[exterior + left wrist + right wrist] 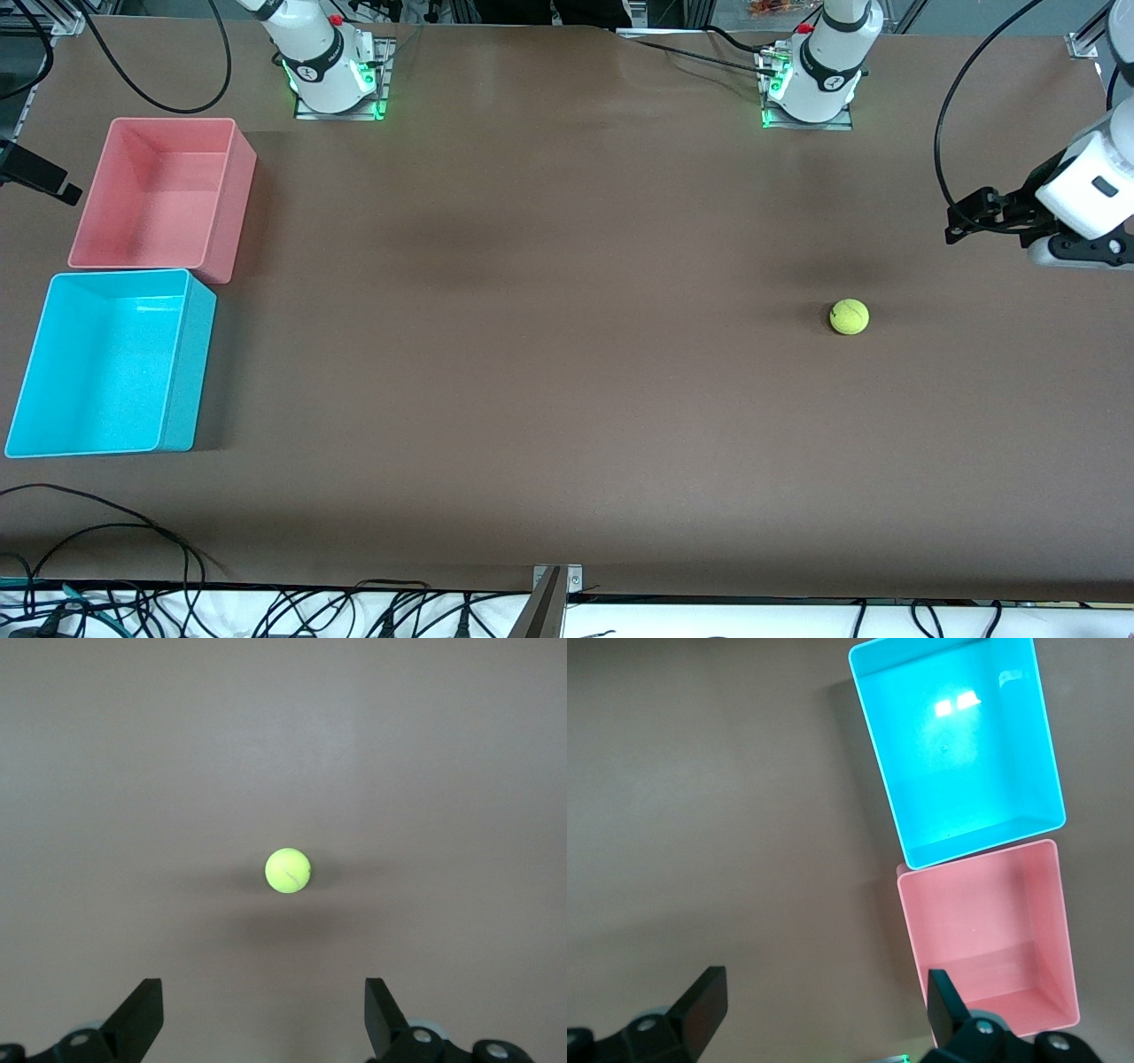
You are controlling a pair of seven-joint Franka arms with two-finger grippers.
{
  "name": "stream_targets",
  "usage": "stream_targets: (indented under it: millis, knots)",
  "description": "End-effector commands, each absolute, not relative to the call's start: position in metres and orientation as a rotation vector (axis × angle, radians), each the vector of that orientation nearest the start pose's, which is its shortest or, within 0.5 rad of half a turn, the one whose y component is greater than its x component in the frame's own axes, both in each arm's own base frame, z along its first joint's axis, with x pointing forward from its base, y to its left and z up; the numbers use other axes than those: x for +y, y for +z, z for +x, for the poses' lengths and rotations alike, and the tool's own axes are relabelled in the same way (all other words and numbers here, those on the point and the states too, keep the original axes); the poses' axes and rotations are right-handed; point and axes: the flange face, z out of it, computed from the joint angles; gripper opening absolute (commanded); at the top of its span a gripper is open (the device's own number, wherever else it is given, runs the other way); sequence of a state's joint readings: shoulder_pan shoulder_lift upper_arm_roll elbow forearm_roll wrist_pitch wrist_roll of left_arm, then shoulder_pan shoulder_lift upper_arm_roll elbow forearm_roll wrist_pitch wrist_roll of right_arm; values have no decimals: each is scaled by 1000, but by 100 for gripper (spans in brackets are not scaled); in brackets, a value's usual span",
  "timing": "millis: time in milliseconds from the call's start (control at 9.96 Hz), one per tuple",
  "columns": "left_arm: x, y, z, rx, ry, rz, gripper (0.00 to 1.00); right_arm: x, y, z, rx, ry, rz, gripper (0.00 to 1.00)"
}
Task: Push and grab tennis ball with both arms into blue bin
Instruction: 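Lower the left gripper down beside the tennis ball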
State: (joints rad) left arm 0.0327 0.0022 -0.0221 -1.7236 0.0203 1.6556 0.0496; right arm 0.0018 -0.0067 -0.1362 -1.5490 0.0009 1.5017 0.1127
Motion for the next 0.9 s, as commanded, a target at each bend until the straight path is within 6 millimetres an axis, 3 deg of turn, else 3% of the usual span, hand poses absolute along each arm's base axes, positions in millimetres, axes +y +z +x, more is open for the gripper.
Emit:
stream_targets:
  millis: [0, 100, 803]
  knots:
    - [14, 510, 554, 111, 87, -3062, 100, -72, 639, 540, 370, 59, -3095, 100]
    - [25, 501, 554, 85, 72, -3064, 100, -72, 639, 540, 367, 59, -3095, 100]
    - [21, 402, 541, 61, 18, -3123, 100, -72, 639, 540, 367, 59, -3094, 100]
